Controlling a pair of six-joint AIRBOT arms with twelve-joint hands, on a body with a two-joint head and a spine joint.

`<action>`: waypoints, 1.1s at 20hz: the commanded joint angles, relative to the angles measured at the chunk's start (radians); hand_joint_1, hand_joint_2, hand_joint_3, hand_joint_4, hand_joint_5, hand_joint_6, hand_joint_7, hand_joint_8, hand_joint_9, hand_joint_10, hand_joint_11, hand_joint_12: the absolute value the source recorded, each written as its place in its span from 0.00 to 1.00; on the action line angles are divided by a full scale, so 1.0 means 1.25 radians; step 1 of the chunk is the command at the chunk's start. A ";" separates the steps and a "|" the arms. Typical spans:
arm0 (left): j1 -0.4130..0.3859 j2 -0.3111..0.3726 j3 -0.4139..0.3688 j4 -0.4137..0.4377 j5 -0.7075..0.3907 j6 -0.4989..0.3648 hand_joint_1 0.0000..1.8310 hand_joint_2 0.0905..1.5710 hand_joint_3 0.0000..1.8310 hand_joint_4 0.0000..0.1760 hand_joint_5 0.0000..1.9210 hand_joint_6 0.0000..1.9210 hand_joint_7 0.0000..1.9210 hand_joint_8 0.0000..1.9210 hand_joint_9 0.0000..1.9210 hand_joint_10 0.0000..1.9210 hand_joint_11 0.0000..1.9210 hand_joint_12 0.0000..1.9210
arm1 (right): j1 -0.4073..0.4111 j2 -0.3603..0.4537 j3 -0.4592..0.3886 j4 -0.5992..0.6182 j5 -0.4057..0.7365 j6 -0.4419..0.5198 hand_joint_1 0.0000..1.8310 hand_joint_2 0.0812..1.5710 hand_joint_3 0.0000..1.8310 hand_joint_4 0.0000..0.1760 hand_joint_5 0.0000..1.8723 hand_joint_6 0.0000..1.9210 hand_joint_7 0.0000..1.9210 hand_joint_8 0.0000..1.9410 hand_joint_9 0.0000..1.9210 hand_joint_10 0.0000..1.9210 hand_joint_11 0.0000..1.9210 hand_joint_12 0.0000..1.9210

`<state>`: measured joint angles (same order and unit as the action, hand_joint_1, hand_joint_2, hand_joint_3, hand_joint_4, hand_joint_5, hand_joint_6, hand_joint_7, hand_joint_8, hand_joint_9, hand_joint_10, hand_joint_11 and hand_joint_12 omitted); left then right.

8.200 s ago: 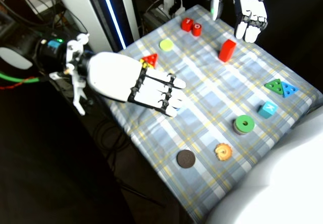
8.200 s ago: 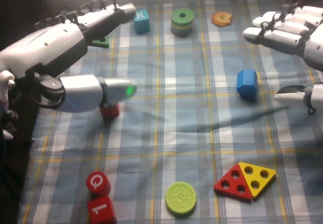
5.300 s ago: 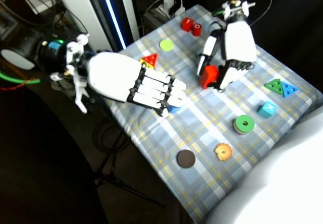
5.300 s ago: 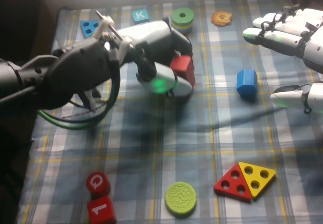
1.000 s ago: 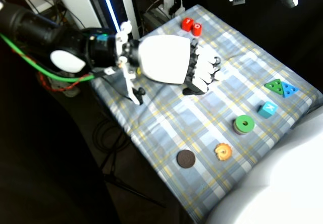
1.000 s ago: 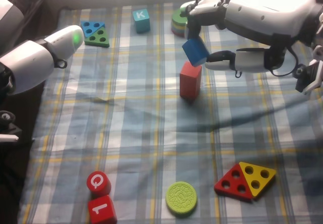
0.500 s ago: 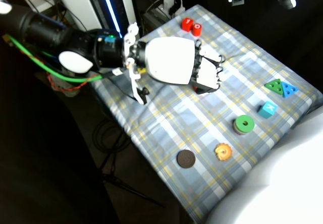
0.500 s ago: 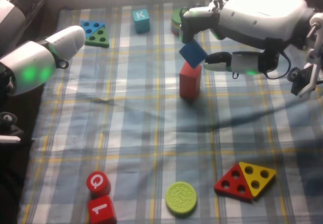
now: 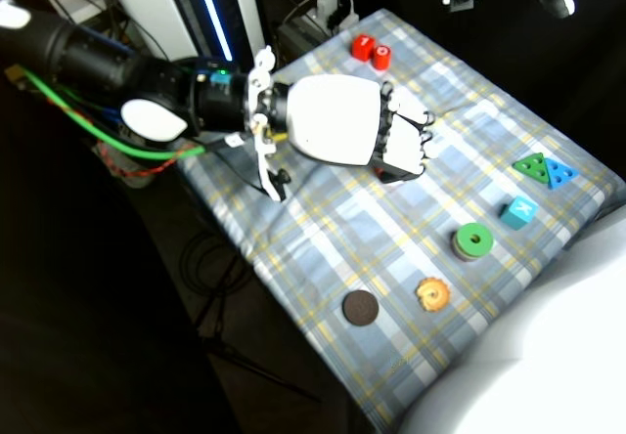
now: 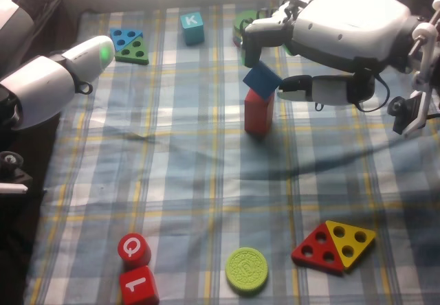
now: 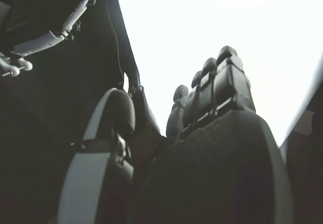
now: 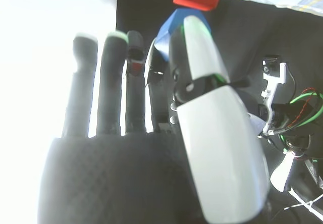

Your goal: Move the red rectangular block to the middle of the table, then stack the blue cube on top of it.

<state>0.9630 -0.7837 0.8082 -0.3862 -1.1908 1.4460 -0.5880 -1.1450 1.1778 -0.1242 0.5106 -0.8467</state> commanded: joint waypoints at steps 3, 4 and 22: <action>-0.007 -0.004 0.003 0.014 -0.098 -0.005 0.47 0.91 0.00 0.36 0.05 0.00 0.00 0.00 0.00 0.00 0.00 0.00 | 0.014 -0.005 0.002 0.008 0.093 0.002 0.60 0.84 0.00 0.00 0.29 0.79 0.35 0.87 0.32 0.98 0.31 1.00; -0.007 -0.004 0.003 0.014 -0.098 -0.005 0.46 0.91 0.00 0.36 0.05 0.00 0.00 0.00 0.00 0.00 0.00 0.00 | 0.014 -0.005 0.002 0.008 0.092 0.002 0.61 0.84 0.00 0.00 0.29 0.78 0.36 0.86 0.34 0.99 0.34 1.00; -0.005 -0.004 0.003 0.014 -0.102 -0.009 0.49 0.92 0.00 0.29 0.05 0.00 0.00 0.00 0.00 0.00 0.00 0.00 | 0.010 -0.008 0.006 0.008 0.077 0.011 0.63 0.81 0.00 0.00 0.32 0.71 0.39 0.82 0.30 0.96 0.33 1.00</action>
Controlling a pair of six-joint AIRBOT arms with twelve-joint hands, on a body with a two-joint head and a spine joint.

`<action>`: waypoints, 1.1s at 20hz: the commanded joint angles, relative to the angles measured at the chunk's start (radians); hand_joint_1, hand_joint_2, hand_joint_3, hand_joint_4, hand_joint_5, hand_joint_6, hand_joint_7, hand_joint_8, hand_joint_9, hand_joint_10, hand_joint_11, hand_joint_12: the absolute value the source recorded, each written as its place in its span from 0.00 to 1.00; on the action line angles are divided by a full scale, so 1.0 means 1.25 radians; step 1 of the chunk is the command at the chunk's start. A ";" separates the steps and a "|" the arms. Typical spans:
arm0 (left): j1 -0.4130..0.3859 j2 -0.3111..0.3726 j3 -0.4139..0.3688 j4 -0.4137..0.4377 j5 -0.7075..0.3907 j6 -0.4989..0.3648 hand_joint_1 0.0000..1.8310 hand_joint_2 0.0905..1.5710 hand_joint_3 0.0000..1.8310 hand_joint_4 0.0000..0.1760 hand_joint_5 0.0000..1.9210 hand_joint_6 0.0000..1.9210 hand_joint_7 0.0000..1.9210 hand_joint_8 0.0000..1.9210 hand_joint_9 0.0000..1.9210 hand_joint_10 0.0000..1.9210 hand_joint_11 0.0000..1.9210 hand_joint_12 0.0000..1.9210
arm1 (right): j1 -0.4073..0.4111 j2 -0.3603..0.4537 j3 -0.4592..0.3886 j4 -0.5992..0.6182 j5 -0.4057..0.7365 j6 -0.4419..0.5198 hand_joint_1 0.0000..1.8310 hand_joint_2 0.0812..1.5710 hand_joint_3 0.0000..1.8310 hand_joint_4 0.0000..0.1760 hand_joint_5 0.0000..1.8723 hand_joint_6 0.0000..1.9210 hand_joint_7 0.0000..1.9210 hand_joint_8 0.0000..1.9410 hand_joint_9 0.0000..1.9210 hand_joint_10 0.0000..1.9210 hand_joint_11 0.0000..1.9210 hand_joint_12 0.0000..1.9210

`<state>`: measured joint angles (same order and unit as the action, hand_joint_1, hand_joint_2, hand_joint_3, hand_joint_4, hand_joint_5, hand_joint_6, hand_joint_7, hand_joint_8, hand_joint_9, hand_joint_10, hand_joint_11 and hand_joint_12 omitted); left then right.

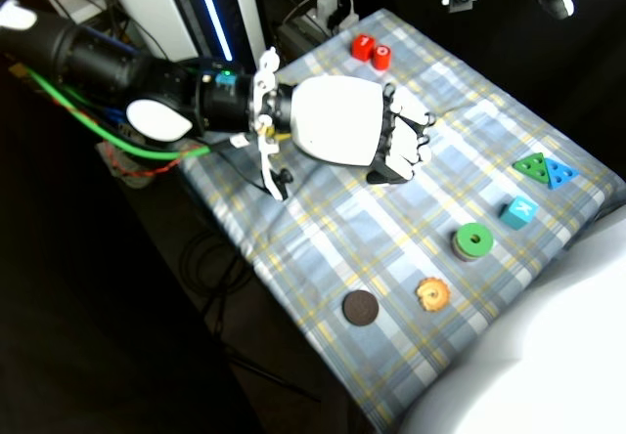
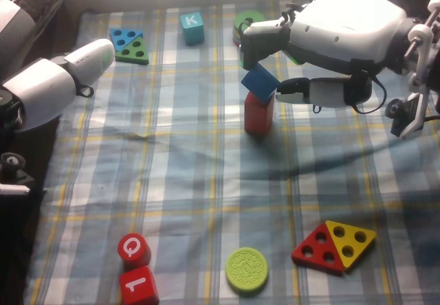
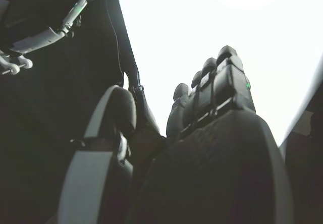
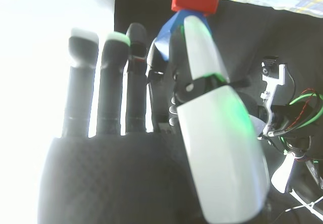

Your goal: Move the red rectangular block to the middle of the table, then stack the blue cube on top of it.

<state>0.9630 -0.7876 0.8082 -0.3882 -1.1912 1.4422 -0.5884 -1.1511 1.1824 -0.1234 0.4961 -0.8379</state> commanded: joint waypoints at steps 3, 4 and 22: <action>-0.005 0.000 0.003 0.015 -0.102 -0.006 0.48 0.92 0.00 0.32 0.04 0.00 0.00 0.00 0.00 0.00 0.00 0.00 | 0.010 -0.003 0.002 0.007 0.088 0.006 0.56 0.80 0.00 0.00 0.35 0.74 0.31 0.81 0.30 0.95 0.32 1.00; -0.005 0.000 0.003 0.015 -0.102 -0.006 0.48 0.92 0.00 0.32 0.05 0.00 0.00 0.00 0.00 0.00 0.00 0.00 | 0.010 -0.003 0.002 0.007 0.088 0.007 0.55 0.80 0.00 0.00 0.36 0.75 0.28 0.80 0.29 0.94 0.31 1.00; -0.002 0.000 0.003 0.014 -0.107 -0.007 0.49 0.92 0.00 0.23 0.04 0.00 0.00 0.00 0.00 0.00 0.00 0.00 | 0.010 0.000 -0.003 0.002 0.080 0.017 0.56 0.68 0.00 0.00 0.22 0.33 0.28 0.36 0.22 0.65 0.14 0.95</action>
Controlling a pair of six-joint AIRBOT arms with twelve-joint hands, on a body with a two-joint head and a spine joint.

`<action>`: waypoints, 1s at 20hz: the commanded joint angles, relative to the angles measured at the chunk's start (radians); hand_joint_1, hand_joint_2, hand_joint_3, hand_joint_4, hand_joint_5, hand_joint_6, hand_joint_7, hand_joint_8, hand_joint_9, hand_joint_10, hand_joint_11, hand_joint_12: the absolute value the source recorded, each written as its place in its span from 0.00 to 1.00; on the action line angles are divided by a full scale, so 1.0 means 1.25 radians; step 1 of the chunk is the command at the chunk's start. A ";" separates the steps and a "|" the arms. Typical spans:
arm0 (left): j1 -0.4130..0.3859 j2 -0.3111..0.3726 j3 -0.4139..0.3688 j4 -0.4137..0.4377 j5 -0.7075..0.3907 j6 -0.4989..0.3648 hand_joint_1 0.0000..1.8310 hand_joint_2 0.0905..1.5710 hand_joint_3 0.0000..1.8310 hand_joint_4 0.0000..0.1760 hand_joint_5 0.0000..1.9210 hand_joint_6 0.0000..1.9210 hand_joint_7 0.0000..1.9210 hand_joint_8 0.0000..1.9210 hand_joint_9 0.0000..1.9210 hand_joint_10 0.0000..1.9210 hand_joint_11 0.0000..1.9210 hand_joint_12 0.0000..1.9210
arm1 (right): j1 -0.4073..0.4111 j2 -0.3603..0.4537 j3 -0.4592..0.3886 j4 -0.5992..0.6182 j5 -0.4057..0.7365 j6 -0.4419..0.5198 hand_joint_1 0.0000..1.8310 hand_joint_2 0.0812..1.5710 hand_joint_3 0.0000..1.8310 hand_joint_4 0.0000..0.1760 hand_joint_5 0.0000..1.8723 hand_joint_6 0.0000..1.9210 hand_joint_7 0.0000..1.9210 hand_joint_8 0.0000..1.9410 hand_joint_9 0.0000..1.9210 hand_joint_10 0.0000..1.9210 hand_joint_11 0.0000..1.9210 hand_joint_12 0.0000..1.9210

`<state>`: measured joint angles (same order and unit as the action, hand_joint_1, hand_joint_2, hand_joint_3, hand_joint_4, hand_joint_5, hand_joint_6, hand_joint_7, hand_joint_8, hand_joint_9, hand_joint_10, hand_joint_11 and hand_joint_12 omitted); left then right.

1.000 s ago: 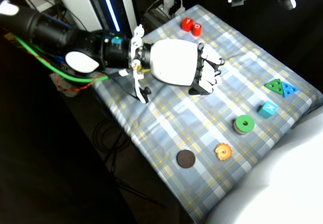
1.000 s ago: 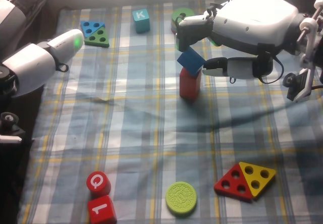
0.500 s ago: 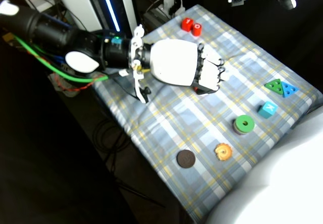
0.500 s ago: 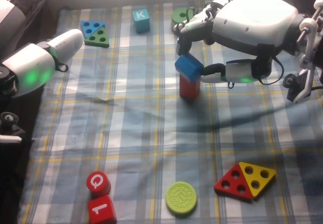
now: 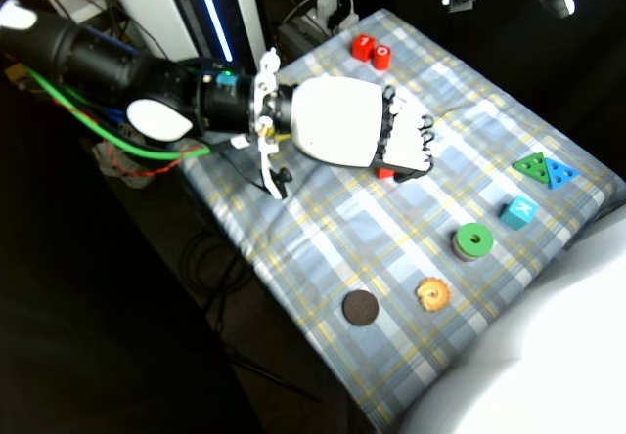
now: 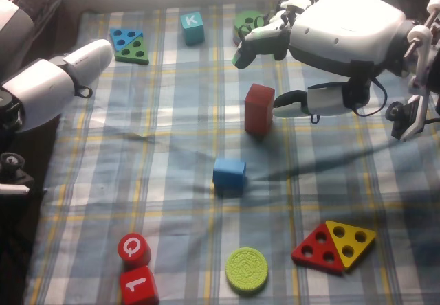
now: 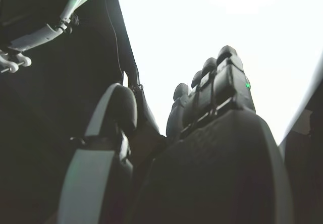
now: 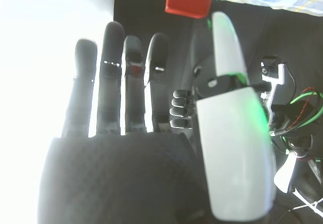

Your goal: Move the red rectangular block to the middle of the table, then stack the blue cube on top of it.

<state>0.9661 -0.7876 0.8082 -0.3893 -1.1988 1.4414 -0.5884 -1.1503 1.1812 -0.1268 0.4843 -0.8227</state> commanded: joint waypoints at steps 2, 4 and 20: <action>-0.004 0.000 0.002 0.014 -0.101 -0.007 0.49 0.92 0.00 0.26 0.04 0.00 0.00 0.00 0.00 0.00 0.00 0.00 | 0.010 0.002 -0.003 0.005 0.089 0.005 0.56 0.69 0.00 0.00 0.21 0.35 0.25 0.43 0.22 0.70 0.16 0.98; -0.003 0.000 0.002 0.014 -0.102 -0.007 0.50 0.92 0.00 0.26 0.05 0.00 0.00 0.00 0.00 0.00 0.00 0.00 | 0.010 0.004 -0.005 0.005 0.090 0.005 0.56 0.69 0.00 0.00 0.20 0.36 0.25 0.61 0.28 0.81 0.26 1.00; 0.029 0.017 0.002 -0.041 -0.140 -0.007 0.55 0.92 0.00 0.12 0.02 0.00 0.00 0.00 0.00 0.00 0.00 0.00 | 0.023 0.038 -0.055 -0.354 0.135 0.246 0.56 0.68 0.00 0.00 0.28 0.11 0.33 0.08 0.20 0.40 0.00 0.85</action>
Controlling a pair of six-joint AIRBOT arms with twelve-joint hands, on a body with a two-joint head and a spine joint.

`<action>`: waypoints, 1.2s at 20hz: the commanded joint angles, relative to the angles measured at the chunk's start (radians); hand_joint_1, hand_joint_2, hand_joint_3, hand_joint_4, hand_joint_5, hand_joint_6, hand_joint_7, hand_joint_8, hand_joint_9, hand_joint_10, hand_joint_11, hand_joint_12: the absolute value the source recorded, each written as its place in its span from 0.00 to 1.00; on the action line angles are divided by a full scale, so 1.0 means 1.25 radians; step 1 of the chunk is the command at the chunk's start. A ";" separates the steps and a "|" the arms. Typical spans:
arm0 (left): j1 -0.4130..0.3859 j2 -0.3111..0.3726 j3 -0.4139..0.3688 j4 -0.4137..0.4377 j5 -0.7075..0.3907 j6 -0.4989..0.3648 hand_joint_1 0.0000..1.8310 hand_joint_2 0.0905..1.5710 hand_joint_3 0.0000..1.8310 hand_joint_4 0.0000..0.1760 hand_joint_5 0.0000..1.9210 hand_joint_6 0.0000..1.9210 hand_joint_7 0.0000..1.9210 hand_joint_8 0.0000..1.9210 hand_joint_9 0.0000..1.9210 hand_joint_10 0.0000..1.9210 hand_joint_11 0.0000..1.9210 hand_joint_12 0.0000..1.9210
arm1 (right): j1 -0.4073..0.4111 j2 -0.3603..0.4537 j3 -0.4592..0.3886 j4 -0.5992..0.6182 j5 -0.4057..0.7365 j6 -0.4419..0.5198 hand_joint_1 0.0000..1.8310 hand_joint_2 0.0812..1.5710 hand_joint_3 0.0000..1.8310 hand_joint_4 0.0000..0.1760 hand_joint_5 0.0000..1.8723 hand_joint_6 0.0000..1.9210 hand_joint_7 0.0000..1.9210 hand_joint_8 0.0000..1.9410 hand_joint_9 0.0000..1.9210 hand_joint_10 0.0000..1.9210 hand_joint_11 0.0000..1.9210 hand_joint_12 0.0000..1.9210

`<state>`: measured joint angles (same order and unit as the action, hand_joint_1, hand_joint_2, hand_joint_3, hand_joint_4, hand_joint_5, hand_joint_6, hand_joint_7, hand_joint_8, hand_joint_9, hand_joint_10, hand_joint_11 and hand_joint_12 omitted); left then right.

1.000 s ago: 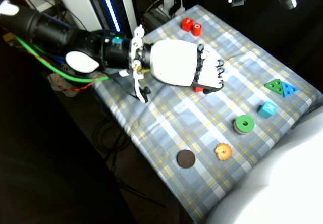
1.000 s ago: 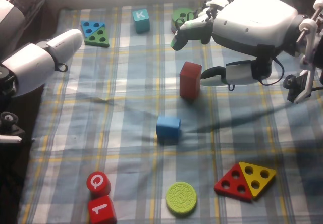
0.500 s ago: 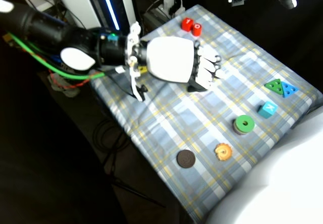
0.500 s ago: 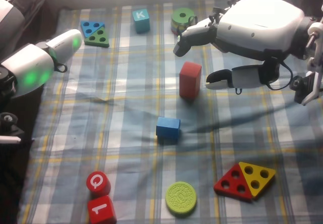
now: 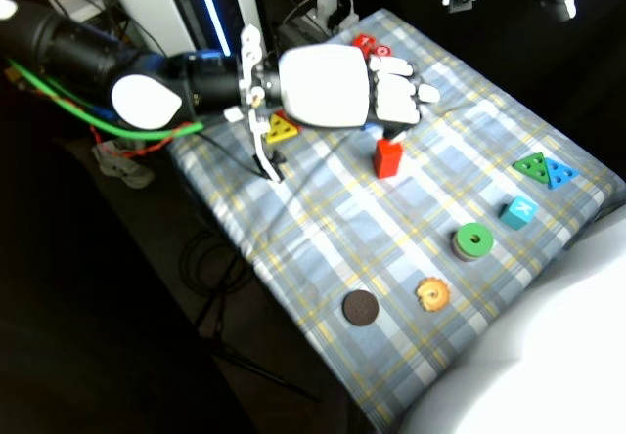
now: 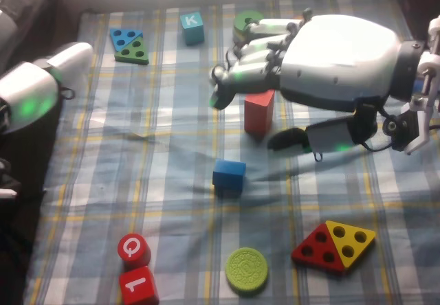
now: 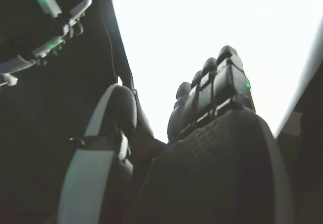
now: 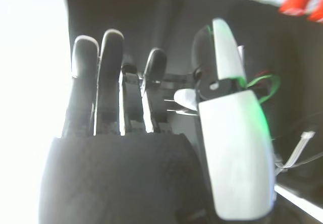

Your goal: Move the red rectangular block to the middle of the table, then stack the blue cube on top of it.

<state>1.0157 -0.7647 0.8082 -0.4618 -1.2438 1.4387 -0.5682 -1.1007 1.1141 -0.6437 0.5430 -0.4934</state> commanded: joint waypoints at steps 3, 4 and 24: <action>0.015 0.017 -0.010 -0.005 -0.160 -0.004 0.57 0.92 0.00 0.17 0.01 0.00 0.00 0.00 0.00 0.00 0.00 0.00 | 0.029 -0.002 -0.007 -0.050 0.056 0.035 0.52 0.67 0.00 0.00 0.30 0.01 0.34 0.00 0.20 0.41 0.00 0.89; 0.022 0.019 -0.013 -0.012 -0.178 -0.004 0.57 0.92 0.00 0.17 0.01 0.00 0.00 0.00 0.00 0.00 0.00 0.00 | 0.031 -0.002 -0.013 -0.068 0.051 0.035 0.52 0.67 0.00 0.00 0.30 0.01 0.34 0.00 0.20 0.41 0.00 0.89; 0.065 0.029 -0.028 -0.035 -0.261 -0.021 0.56 0.91 0.00 0.05 0.02 0.00 0.00 0.00 0.00 0.00 0.00 0.00 | 0.078 -0.103 -0.013 -0.335 -0.123 0.049 0.52 0.68 0.00 0.04 0.19 0.00 0.15 0.00 0.00 0.44 0.00 0.81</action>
<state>1.0981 -0.7326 0.7666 -0.5316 -1.4380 1.4185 -0.4862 -1.2274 1.1007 -1.0866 0.3218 -0.4301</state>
